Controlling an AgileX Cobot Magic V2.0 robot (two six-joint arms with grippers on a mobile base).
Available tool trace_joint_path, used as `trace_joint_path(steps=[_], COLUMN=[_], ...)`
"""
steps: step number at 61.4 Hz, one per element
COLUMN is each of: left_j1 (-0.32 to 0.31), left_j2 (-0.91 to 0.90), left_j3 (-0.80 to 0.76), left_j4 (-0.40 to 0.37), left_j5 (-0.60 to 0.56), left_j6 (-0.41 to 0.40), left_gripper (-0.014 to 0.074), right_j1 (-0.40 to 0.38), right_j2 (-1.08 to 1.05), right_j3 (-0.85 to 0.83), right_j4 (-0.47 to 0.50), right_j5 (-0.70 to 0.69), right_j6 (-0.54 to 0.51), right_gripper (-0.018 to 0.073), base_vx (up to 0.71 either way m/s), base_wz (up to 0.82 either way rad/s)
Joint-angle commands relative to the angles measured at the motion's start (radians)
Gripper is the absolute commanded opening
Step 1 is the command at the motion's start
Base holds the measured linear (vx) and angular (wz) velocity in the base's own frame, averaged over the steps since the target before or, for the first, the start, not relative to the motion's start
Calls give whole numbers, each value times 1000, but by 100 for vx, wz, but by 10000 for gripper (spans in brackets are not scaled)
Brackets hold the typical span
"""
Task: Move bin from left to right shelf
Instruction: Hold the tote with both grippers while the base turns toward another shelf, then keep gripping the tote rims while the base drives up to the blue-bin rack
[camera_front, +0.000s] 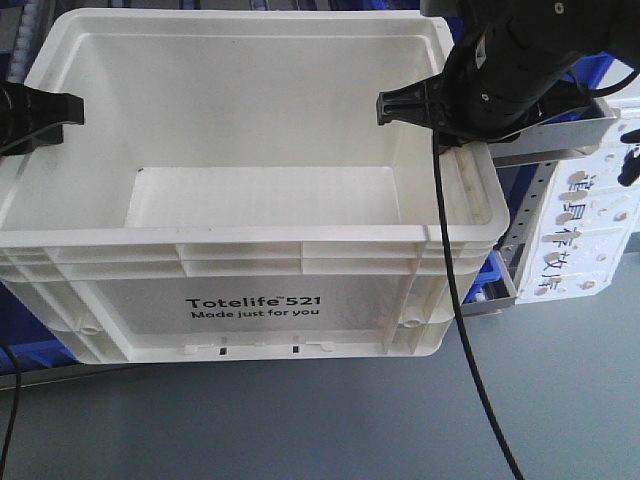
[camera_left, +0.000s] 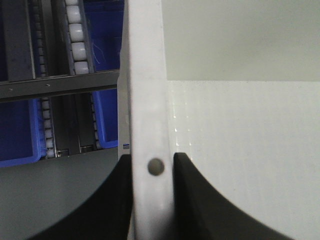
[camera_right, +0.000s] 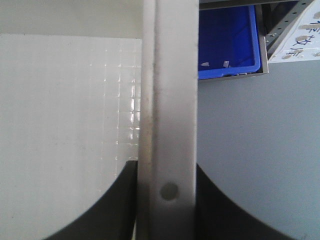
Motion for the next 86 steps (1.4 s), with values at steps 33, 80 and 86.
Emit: trace_joint_path(steps=[33, 80, 86], left_j1=[-7, -7, -7], left_j2=[-45, -45, -45], left_j3=[-45, -45, -45], left_j4=[7, 7, 7], left_j5=[-119, -119, -119], left_j6=[16, 16, 16], left_gripper=[92, 92, 92], right_j1=[-9, -9, -9], right_j2=[-51, -51, -51], right_j3=[-37, -37, -37], right_j4=[-117, -117, -117], right_j5=[-50, -50, -50], right_j6=[-7, -7, -7], right_gripper=[10, 10, 10], base_vx=[7, 9, 10], base_wz=[24, 9, 0])
